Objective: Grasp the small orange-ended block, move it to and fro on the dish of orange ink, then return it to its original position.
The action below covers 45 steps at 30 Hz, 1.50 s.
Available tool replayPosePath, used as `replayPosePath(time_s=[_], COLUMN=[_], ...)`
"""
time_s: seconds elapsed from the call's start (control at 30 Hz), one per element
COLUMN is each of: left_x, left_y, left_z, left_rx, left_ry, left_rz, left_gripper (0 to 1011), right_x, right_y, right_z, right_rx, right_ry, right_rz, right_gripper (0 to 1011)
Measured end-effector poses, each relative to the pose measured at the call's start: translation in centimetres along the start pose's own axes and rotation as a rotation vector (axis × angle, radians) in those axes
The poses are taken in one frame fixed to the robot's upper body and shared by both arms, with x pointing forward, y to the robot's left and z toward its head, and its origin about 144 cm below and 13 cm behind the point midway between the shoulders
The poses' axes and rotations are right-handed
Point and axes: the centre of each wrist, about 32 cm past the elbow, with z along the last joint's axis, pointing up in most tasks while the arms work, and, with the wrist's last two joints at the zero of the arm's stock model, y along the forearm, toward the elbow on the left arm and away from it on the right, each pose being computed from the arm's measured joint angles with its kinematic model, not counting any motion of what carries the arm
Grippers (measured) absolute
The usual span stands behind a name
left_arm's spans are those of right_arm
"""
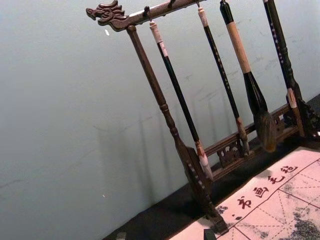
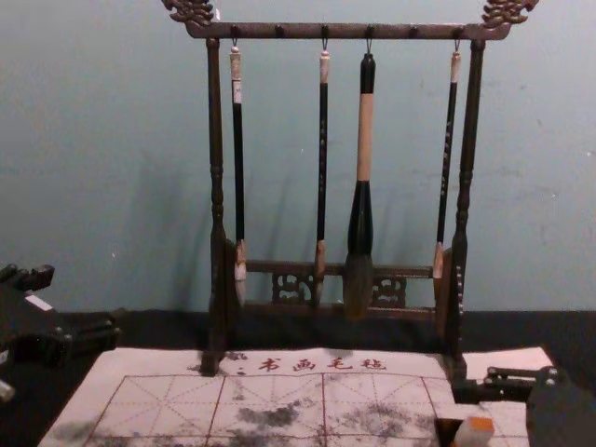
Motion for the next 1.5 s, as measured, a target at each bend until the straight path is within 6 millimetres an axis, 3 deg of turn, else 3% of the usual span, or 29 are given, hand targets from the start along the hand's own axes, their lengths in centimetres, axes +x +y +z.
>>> replayPosePath(time_s=[0.67,1.23,1.5], left_x=[0.0,0.0,0.0], left_y=[0.0,0.0,0.0], left_z=[0.0,0.0,0.0], left_rx=[0.000,0.000,0.000], left_ry=[0.000,0.000,0.000], left_rz=[0.000,0.000,0.000], left_gripper=[1001,1001,1001], right_x=[0.0,0.0,0.2], right_y=[0.0,0.0,-0.2], right_z=[0.0,0.1,1.3], right_rx=[0.001,0.006,0.037], right_ry=[0.001,0.007,0.021], right_rz=[-0.002,-0.006,-0.016], right_gripper=[144,133,134])
